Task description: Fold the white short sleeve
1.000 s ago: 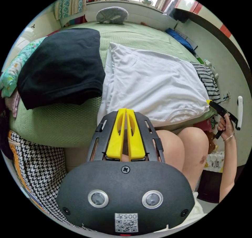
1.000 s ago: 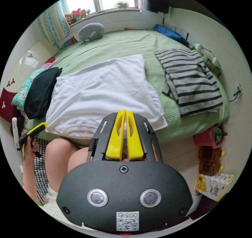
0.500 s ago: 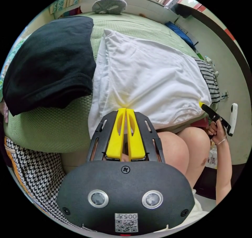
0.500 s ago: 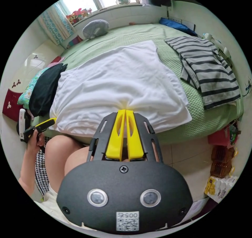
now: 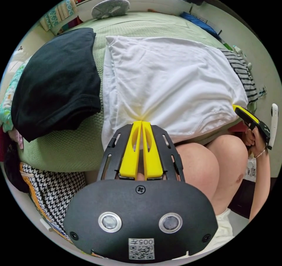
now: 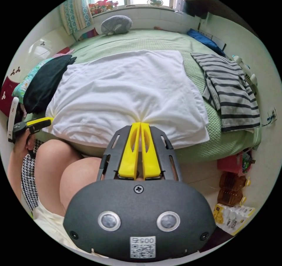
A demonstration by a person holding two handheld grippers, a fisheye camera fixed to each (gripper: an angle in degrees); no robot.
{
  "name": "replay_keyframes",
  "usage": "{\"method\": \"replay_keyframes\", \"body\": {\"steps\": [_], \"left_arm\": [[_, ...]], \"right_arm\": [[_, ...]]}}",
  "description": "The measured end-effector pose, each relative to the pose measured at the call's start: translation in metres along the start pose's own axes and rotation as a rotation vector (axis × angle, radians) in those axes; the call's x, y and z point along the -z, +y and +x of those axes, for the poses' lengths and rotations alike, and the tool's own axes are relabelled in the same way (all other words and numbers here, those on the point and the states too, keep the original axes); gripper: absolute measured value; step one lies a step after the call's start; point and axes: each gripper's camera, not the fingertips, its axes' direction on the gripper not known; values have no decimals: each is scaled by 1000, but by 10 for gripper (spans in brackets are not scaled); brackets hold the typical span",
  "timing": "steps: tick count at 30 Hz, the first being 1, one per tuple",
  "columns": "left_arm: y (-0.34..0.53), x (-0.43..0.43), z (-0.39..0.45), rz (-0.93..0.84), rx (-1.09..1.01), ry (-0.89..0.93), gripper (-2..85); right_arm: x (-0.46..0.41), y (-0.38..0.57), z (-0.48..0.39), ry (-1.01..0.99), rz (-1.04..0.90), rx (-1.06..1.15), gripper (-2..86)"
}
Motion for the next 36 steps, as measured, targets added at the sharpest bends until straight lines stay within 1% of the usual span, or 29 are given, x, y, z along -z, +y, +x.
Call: {"method": "replay_keyframes", "body": {"steps": [6, 8, 10, 13, 17, 19, 21, 23, 27, 32, 36], "left_arm": [[-1, 3, 4, -38, 0, 65, -2], [1, 11, 9, -12, -31, 87, -2], [1, 20, 13, 18, -43, 99, -2], [-2, 30, 18, 56, -39, 122, -3], [-13, 25, 23, 74, -18, 112, -2], [-17, 19, 26, 87, -9, 128, -2], [-21, 10, 29, 89, 5, 141, -2], [-28, -1, 35, 85, 22, 139, -2], [-37, -23, 46, 35, 40, 109, -2], [-42, -33, 60, 49, 42, 105, -3], [-47, -39, 68, 33, 40, 120, -4]], "right_arm": [[6, 8, -5, 4, -47, 67, -10], [9, 8, 0, -58, -98, 57, -10], [17, 7, 6, -113, -106, 70, -10], [43, 9, 15, -193, 22, 84, -9], [65, 7, 32, -155, 155, 11, -9], [65, 7, 39, -172, 181, -28, -9], [59, 3, 46, -225, 160, -58, -9], [51, 0, 49, -196, 158, -87, -10], [39, -7, 43, -127, 124, -72, -10], [14, -2, 28, -50, 19, -37, -10], [12, 8, 23, -47, 75, -103, -10]]}}
